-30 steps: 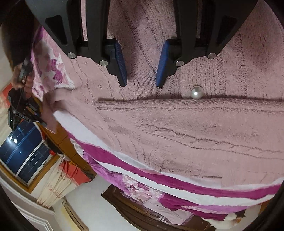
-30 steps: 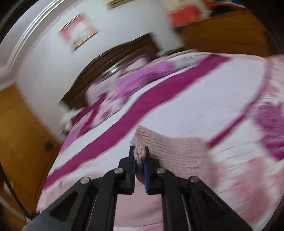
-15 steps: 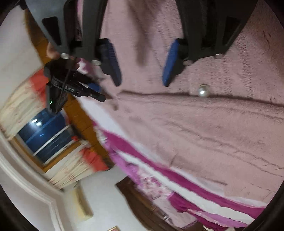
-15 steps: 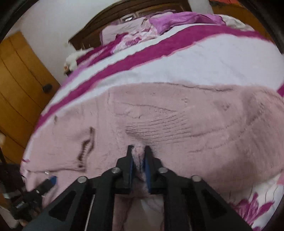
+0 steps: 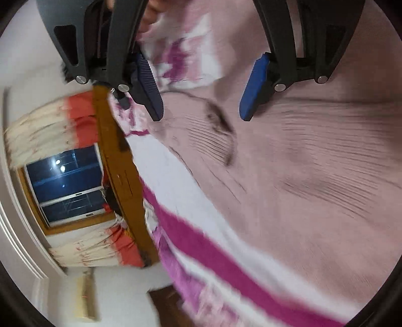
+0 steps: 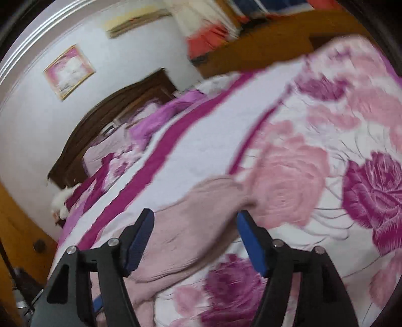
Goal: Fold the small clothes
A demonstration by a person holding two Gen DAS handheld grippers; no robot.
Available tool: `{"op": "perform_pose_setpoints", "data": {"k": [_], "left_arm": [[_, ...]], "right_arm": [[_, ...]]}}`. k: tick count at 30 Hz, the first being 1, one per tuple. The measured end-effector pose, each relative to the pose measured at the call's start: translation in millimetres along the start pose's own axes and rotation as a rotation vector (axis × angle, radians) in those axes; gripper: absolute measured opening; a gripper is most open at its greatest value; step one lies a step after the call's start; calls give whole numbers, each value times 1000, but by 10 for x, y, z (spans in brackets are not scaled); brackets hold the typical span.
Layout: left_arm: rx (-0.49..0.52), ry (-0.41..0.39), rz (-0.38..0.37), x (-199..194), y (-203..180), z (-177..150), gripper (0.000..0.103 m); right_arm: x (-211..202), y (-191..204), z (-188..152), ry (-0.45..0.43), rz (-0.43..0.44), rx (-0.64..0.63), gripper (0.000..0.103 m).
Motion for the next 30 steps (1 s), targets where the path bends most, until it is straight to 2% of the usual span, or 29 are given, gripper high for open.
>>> {"op": "perform_pose_setpoints", "data": {"k": [1,3,5,8,10,12,13,14,15,16,17,19,21,23,27,30], "left_arm": [[-6,-3,33,78,-12,42,40],[2,-40,108,180,-22,107,40],[-32,-20,92,297,-16,117,47],[-46,12,63,383,-57,52,47],[-57,15,49,402,-63,10,47],[-78,-7,64,443,-17,26,47],[-106,-16,55,435,22,37,44],[-147,-27,46,443,57,60,29],[-168,-29,54,439,81,85,14],[-175,-31,96,445,107,117,0],[-172,-50,118,439,112,129,0],[-140,-79,87,326,56,129,0],[-27,-103,85,183,-202,114,0],[89,-140,96,-30,-505,93,0],[246,-214,107,-560,-981,67,0],[317,-272,133,-1031,-1157,102,0]], "right_arm": [[4,-76,37,21,9,13,72],[-3,-77,123,46,-12,-54,72],[-115,-23,189,21,-27,-190,72],[-80,264,241,-54,-98,-369,72],[34,420,230,-28,-78,-429,72],[129,551,193,-7,-96,-486,72],[155,582,171,-5,-126,-502,72],[195,628,146,0,-146,-505,72],[208,650,135,12,-137,-495,72],[219,661,137,25,-120,-483,72],[226,649,144,35,-106,-468,72],[173,586,180,37,-106,-458,72],[144,517,242,23,-135,-444,72],[94,352,356,8,-147,-372,72],[43,-210,553,5,11,-19,72],[157,-462,533,76,113,128,72]]}}
Point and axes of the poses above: each gripper's, at about its wrist camera, not at the fingertips, and x roughly the way its jaws point, y to its left, z to its top, the point moved 2 cm from there along x, roughly the way its jaws point, and after that the axes turned 7 degrees about -x, right-handed, at the moved point
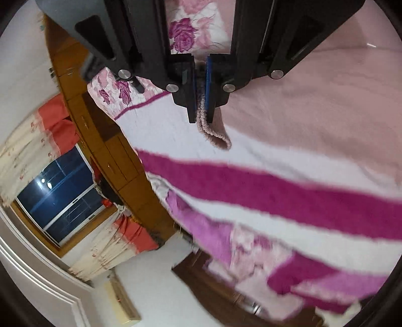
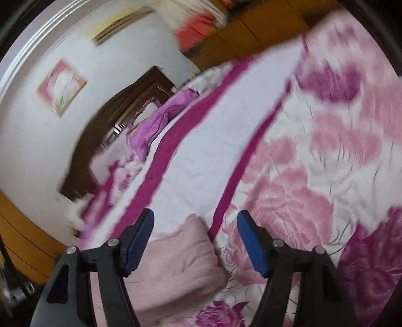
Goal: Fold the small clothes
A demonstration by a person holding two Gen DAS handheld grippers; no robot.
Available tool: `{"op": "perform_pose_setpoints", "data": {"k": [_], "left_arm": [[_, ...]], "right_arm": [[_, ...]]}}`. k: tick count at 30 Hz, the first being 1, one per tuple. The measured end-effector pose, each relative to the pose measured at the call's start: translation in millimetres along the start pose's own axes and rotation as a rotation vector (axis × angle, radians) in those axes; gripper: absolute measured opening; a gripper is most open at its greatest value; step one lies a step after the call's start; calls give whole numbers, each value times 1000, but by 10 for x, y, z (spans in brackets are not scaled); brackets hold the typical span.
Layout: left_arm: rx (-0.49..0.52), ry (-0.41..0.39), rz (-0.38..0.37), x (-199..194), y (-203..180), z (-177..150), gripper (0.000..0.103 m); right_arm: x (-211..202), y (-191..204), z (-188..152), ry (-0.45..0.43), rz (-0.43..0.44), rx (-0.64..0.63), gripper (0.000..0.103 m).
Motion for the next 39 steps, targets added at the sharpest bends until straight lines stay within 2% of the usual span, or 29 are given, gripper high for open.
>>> {"op": "perform_pose_setpoints", "data": {"k": [4,9,14,16,20,23,28,33,37,39], "left_arm": [[78,-68,69,-520,56,263,0],[161,-94,267,-1037,528,485,0],[81,-96,375,-1358,1179,505,0],[45,-107,400,-1480,1433,489,0],[-11,-107,409,-1681,1819,426,0],[-58,-113,413,-1759,2023,391,0],[-118,-122,432,-1835,2329,305,0],[-219,-96,410,-1730,2746,120,0],[-331,-31,492,-1550,3128,-64,0],[-325,-54,502,-1588,3173,-181,0]], "right_arm": [[259,-119,-133,143,114,101,72],[493,-64,-358,238,193,155,72],[665,212,-520,295,172,31,72],[761,321,-593,352,212,0,72],[978,424,-827,460,320,40,64],[1092,448,-938,496,296,33,52],[1159,586,-1019,503,282,-21,51],[1166,785,-1094,504,162,-200,51],[1088,1008,-1140,475,90,-347,51],[1030,1089,-1160,458,84,-416,51]]}}
Point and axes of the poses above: each gripper's, at about its wrist camera, not at the fingertips, and x roughly the way its jaws point, y to its left, z to its top, the point moved 2 cm from there along x, roughly the way its jaws point, and after that the axes turned 7 degrees about -x, right-handed, at the moved point
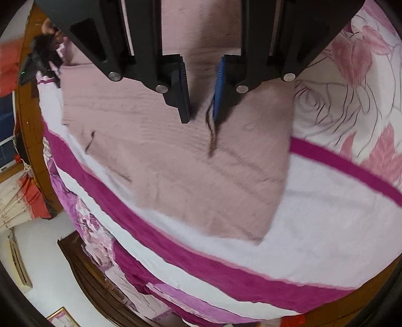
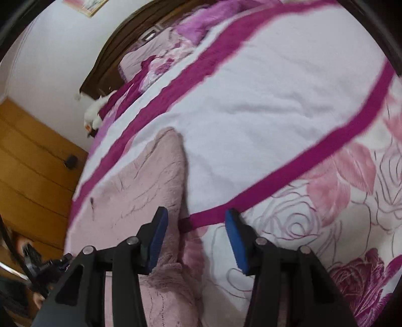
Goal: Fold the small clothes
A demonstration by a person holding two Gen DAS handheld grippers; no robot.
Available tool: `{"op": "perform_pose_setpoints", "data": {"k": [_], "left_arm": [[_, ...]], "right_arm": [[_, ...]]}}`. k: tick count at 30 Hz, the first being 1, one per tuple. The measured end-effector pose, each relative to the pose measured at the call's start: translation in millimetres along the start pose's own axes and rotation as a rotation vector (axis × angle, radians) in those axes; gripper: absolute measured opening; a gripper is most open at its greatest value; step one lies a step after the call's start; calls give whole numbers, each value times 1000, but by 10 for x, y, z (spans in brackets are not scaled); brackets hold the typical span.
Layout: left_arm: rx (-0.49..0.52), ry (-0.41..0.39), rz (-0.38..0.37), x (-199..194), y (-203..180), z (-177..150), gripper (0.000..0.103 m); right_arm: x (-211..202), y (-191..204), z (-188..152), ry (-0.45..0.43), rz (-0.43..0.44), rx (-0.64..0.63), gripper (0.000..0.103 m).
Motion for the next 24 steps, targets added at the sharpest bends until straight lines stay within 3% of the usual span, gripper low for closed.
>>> {"op": "perform_pose_setpoints", "data": {"k": [4,6,7,9,10,13,14,16,20,22,24], "left_arm": [[98,-98,29,-316,50,-329,0],[181,-154,50,-502,77,-545,0],[221,-176,64,-605,83,-675,0],[273,-217,86,-771,108,-845,0],[291,-237,91,-841,115,-890,0],[342,-297,98,-1045,172,-1065,0],[339,-304,89,-1084,215,-1104,0],[296,-283,77,-1087,322,-1128,0],[150,-213,7,-1074,578,-1163,0],[113,-166,-27,-1084,645,-1195,0],[125,-158,-11,-1108,647,-1250,0]], "right_arm": [[18,271,-9,11,-30,-142,51],[98,348,-84,69,-167,-246,49],[141,360,-109,73,-220,-269,39],[114,348,-116,60,-213,-260,27],[92,332,-113,51,-213,-256,13],[52,206,-89,22,-372,-267,0],[57,128,-80,22,-369,-247,0],[9,3,-37,6,-280,-163,0],[-249,-45,20,-86,-202,-75,4],[-457,40,9,-161,-172,-90,5],[-585,184,-63,-192,-164,-148,10]]}}
Point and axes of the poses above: each gripper's, at about its wrist camera, not at the fingertips, and x roughly the way its jaws point, y to its left, z to its top, the point moved 2 cm from there along x, roughly the way its jaws point, and after that the axes turned 7 degrees about -x, right-handed, at the moved point
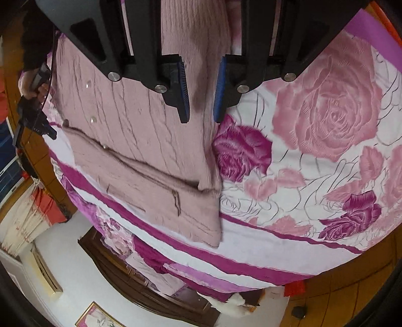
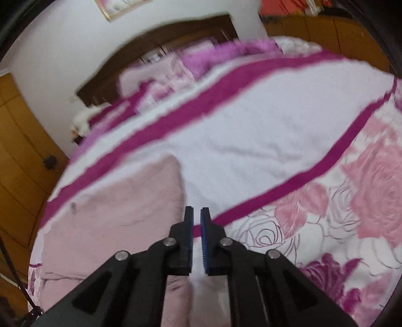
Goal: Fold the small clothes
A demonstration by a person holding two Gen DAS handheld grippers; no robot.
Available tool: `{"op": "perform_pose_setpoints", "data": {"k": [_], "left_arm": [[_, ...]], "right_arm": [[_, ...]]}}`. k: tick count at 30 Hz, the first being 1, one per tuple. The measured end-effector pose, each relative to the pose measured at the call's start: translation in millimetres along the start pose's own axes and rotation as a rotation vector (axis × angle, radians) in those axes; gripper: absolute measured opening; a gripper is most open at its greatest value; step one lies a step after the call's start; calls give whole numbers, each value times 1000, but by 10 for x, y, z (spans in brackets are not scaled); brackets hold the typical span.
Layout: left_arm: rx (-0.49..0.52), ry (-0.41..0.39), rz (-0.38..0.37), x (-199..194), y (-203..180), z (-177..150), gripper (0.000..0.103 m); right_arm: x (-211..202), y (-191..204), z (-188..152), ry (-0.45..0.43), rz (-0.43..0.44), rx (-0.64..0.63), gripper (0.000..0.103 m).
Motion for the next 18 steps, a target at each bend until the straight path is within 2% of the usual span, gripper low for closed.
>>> {"op": "perform_pose_setpoints", "data": {"k": [2,3,4,5,9,10,12,13,14,16,18], "left_arm": [[52,-8,63,-37,-59,-87,0],[75,-11,79,-56,-95,-123,0],[91,-14,86,-89,-125,-166,0],[115,-18,88,-142,-179,-209,0],[191,-28,90,-326,-295,-350,1],[198,-32,89,-391,-302,-390,8],[170,-49,69,-488,-250,-436,16],[140,-58,53,-540,-201,-483,21],[102,-65,33,-582,-131,-523,23],[52,-56,-4,-612,-16,-596,24],[-5,-18,-18,-585,112,-671,24]], "right_arm": [[125,156,-127,93,-11,-73,24],[345,232,-253,213,-31,-103,24],[427,241,-380,279,-63,-109,24],[321,259,-442,240,-87,-95,24],[-294,359,-482,211,-100,-89,25],[-459,386,-512,196,-94,-108,30],[-829,460,-624,171,-81,-174,55],[-968,489,-682,152,-86,-199,72],[-1125,514,-762,119,-97,-225,77],[-1429,544,-946,49,-101,-276,77],[-1550,549,-1090,19,-80,-287,77]]}}
Point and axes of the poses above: each gripper's, at about its wrist camera, not at the fingertips, and x roughly the way its jaws point, y to its left, z to its top, the point moved 2 cm from there along x, roughly the way its jaws point, and after that the axes turned 7 degrees about -x, right-handed, at the moved point
